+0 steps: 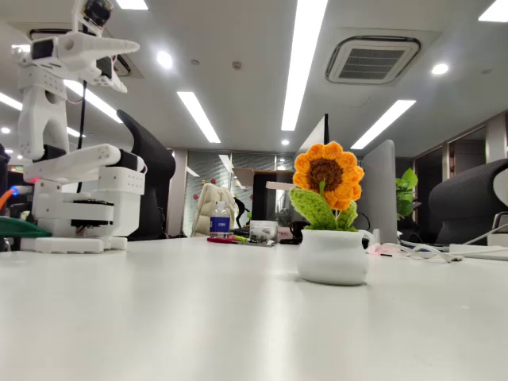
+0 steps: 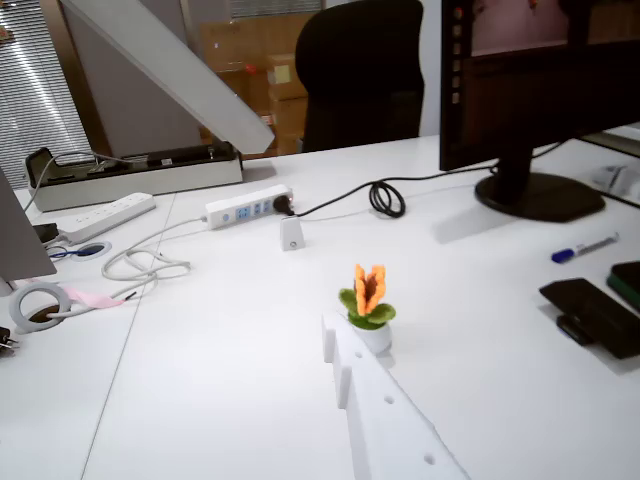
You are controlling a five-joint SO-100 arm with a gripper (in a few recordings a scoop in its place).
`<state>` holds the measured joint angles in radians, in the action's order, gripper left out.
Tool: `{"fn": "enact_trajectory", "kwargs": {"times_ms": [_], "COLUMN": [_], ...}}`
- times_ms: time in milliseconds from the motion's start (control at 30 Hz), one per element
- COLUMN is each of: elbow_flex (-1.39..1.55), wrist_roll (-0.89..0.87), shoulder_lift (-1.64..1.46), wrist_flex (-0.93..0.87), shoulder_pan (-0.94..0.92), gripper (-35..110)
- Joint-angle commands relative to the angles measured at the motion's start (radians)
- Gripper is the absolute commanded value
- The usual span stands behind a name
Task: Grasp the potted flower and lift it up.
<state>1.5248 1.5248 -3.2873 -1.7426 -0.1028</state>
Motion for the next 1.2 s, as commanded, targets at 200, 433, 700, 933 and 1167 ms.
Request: {"fn": "enact_trajectory", "kwargs": {"times_ms": [200,433,700,933,1167], "elbow_flex": [0.003,0.000,0.000,0.009,0.124], "wrist_roll": [0.011,0.026,0.066,0.118,0.129], "shoulder_lift": [-0.009,-0.009,-0.009,-0.009,-0.009], "wrist_flex": [0.017,0.018,0.017,0.008,0.147], "shoulder_pan": [-0.012,-0.008,-0.006,-0.043,-0.120], "gripper": [99,99,99,99,99]}}
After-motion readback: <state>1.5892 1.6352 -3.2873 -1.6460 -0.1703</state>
